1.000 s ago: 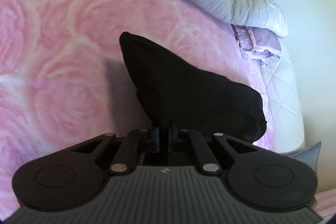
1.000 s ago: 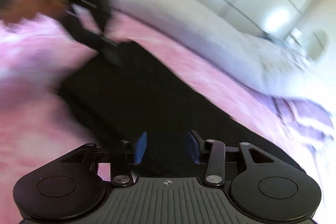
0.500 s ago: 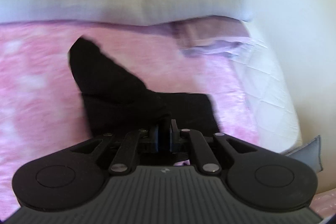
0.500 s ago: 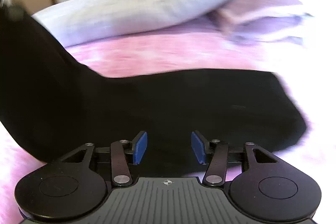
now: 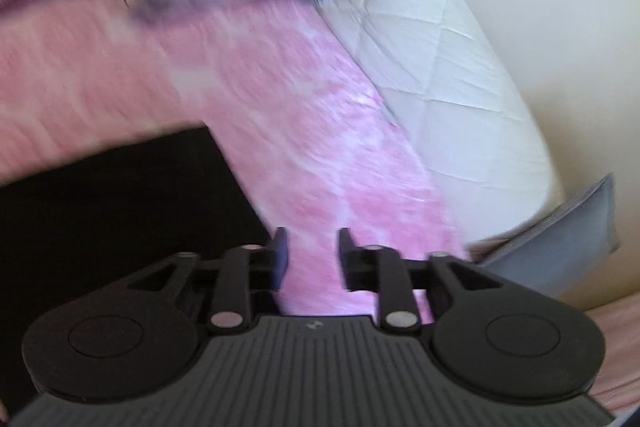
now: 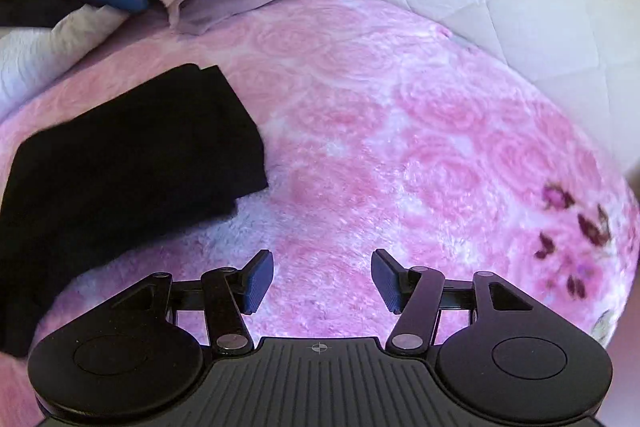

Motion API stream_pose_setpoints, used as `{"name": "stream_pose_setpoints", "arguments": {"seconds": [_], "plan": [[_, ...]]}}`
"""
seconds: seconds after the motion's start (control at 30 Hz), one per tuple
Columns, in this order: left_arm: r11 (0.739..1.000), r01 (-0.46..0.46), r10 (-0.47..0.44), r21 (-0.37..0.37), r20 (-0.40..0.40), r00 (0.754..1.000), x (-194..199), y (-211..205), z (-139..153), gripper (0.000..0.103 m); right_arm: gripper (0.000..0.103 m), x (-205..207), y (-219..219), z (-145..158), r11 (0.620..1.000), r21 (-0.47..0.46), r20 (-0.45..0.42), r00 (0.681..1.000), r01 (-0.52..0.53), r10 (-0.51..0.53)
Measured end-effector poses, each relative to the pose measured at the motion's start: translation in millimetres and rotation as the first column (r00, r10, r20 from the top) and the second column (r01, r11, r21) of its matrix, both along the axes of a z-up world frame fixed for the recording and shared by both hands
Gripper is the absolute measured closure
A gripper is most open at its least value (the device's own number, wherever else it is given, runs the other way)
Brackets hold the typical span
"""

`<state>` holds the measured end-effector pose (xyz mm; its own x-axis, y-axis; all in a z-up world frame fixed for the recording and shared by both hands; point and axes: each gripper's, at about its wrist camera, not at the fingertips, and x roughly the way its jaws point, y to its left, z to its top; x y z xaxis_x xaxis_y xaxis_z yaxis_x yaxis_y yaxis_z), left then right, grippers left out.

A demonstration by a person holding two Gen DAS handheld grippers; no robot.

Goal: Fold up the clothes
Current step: 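Fold the bundle over again with the left gripper and release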

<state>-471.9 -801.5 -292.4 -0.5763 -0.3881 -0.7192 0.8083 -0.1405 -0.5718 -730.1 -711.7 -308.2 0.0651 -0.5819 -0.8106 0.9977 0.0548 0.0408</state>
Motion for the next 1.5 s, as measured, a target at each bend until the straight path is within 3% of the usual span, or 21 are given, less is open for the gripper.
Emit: {"name": "stream_pose_setpoints", "arguments": {"seconds": [0.1,0.17,0.3,0.4,0.43,0.5,0.53,0.57,0.7,0.73,0.83,0.9,1.0,1.07,1.13,1.23,1.3,1.37,1.4,1.47,1.5], "plan": [[1.000,-0.014,0.016,-0.019,0.121,0.993,42,0,-13,0.067,0.045,2,-10,-2,1.000,-0.008,0.133,0.991,0.030,-0.028],[1.000,0.014,-0.011,-0.012,0.217,0.976,64,-8,-29,0.067,0.045,6,-26,-8,0.997,0.012,0.257,0.964,0.072,-0.073],[0.979,0.201,-0.179,-0.039,0.317,0.931,73,-44,-63,0.067,0.045,11,-47,-19,0.987,0.049,0.461,0.874,0.152,-0.157],[0.935,0.345,-0.290,-0.084,0.380,0.879,64,-71,-80,0.067,0.045,9,-59,-28,0.976,0.094,0.590,0.779,0.197,-0.214],[0.925,0.369,-0.308,-0.093,0.387,0.869,55,-78,-84,0.067,0.045,8,-61,-30,0.970,0.118,0.623,0.745,0.213,-0.239],[0.904,0.416,-0.350,-0.099,0.386,0.853,39,-95,-96,0.067,0.045,4,-65,-34,0.959,0.156,0.641,0.714,0.238,-0.281],[0.898,0.431,-0.371,-0.089,0.376,0.849,32,-102,-102,0.067,0.064,2,-67,-36,0.953,0.175,0.648,0.699,0.249,-0.301],[0.893,0.444,-0.385,-0.080,0.375,0.843,26,-106,-107,0.068,0.076,1,-68,-35,0.953,0.184,0.638,0.709,0.240,-0.301],[0.860,0.509,-0.459,-0.039,0.377,0.804,13,-109,-113,0.100,0.088,-2,-75,-21,0.967,0.191,0.589,0.768,0.171,-0.252],[0.851,0.523,-0.465,-0.048,0.395,0.793,11,-107,-109,0.101,0.090,-2,-77,-13,0.973,0.178,0.582,0.781,0.148,-0.226],[0.836,0.529,-0.435,-0.149,0.408,0.803,11,-104,-83,0.102,0.091,-2,-82,16,0.992,0.072,0.564,0.816,0.103,-0.126],[0.843,0.518,-0.426,-0.147,0.407,0.808,10,-114,-87,0.101,0.091,-6,-86,23,0.995,0.013,0.551,0.830,0.098,-0.089],[0.861,0.504,-0.434,-0.074,0.412,0.801,3,-129,-115,0.099,0.091,-13,-100,-9,0.991,0.080,0.547,0.827,0.105,-0.132],[0.886,0.461,-0.404,-0.046,0.407,0.819,1,-133,-132,0.092,0.081,-20,-106,-34,0.986,0.119,0.553,0.817,0.114,-0.161],[0.897,0.437,-0.379,-0.070,0.388,0.840,14,-129,-122,0.088,0.061,-30,-100,-42,0.984,0.112,0.560,0.809,0.137,-0.176],[0.910,0.400,-0.341,-0.104,0.359,0.869,34,-124,-106,0.081,0.052,-31,-78,-27,0.987,0.080,0.519,0.840,0.138,-0.159],[0.905,0.402,-0.316,-0.138,0.411,0.855,60,-112,-86,0.073,0.050,-22,-58,-16,0.992,0.068,0.466,0.875,0.110,-0.129],[0.888,0.427,-0.300,-0.172,0.486,0.821,90,-91,-70,0.068,0.049,-4,-36,-7,0.996,0.064,0.398,0.914,0.064,-0.084],[0.866,0.466,-0.304,-0.180,0.550,0.778,105,-76,-68,0.062,0.049,12,-25,-1,0.999,0.048,0.350,0.936,0.018,-0.034],[0.819,0.544,-0.299,-0.185,0.671,0.679,134,-44,-62,0.054,0.049,59,4,12,0.988,-0.010,0.239,0.959,-0.154,0.152],[0.774,0.611,-0.307,-0.166,0.745,0.592,147,-21,-67,0.048,0.049,86,19,16,0.966,-0.033,0.191,0.947,-0.256,0.257]]}}
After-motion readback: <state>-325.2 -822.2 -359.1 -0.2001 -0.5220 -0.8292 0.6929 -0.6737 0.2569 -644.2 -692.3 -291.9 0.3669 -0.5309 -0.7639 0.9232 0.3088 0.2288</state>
